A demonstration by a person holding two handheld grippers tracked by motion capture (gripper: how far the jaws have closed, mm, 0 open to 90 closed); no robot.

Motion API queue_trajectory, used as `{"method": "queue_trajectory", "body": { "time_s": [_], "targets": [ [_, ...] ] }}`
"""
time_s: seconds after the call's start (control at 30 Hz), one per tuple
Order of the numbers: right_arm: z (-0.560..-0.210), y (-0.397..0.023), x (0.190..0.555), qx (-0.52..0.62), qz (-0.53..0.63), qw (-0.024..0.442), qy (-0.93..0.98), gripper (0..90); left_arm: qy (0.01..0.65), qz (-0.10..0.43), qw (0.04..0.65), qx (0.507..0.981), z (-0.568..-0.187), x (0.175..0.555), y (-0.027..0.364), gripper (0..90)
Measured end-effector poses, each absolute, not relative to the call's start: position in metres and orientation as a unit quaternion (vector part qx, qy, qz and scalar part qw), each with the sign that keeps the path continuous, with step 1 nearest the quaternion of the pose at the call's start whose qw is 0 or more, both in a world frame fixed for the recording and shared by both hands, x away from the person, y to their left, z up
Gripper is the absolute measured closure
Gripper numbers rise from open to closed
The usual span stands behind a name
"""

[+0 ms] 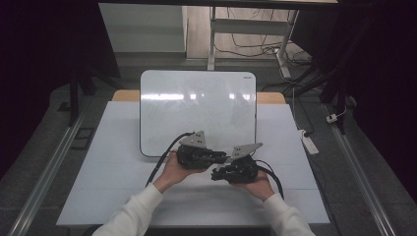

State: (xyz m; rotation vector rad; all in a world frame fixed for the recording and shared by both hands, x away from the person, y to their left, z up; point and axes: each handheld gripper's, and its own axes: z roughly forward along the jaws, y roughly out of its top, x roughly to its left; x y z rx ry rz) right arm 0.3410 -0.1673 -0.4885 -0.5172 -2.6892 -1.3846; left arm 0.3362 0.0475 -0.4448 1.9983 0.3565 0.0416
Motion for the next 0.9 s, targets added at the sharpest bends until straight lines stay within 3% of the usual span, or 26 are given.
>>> {"method": "queue_trajectory", "body": {
  "time_s": [0.13,0.2,0.27,0.33,0.43,0.57,0.9],
  "targets": [
    [-0.488,-0.169,0.339,-0.176,-0.452,0.020,-0.874,77.2,0.158,0.028,0.531,0.832,-0.443,0.334,0.048,81.8],
    [-0.486,-0.171,0.334,-0.191,-0.463,-0.006,-0.866,66.1,0.171,0.043,0.534,0.827,-0.442,0.332,0.049,81.9],
    [-0.483,-0.174,0.324,-0.214,-0.480,-0.059,-0.849,58.9,0.189,0.053,0.537,0.821,-0.441,0.331,0.050,81.9],
    [-0.480,-0.177,0.309,-0.226,-0.492,-0.141,-0.829,56.3,0.209,0.066,0.538,0.814,-0.443,0.331,0.050,81.9],
    [-0.476,-0.172,0.292,-0.251,-0.495,-0.216,-0.804,56.1,0.242,0.082,0.541,0.801,-0.446,0.331,0.049,81.9],
    [-0.479,-0.159,0.281,-0.280,-0.484,-0.267,-0.785,57.6,0.267,0.094,0.550,0.786,-0.447,0.329,0.045,81.9],
    [-0.480,-0.148,0.285,-0.295,-0.469,-0.323,-0.767,74.4,0.291,0.114,0.558,0.769,-0.449,0.324,0.036,81.8]
  ]
}}
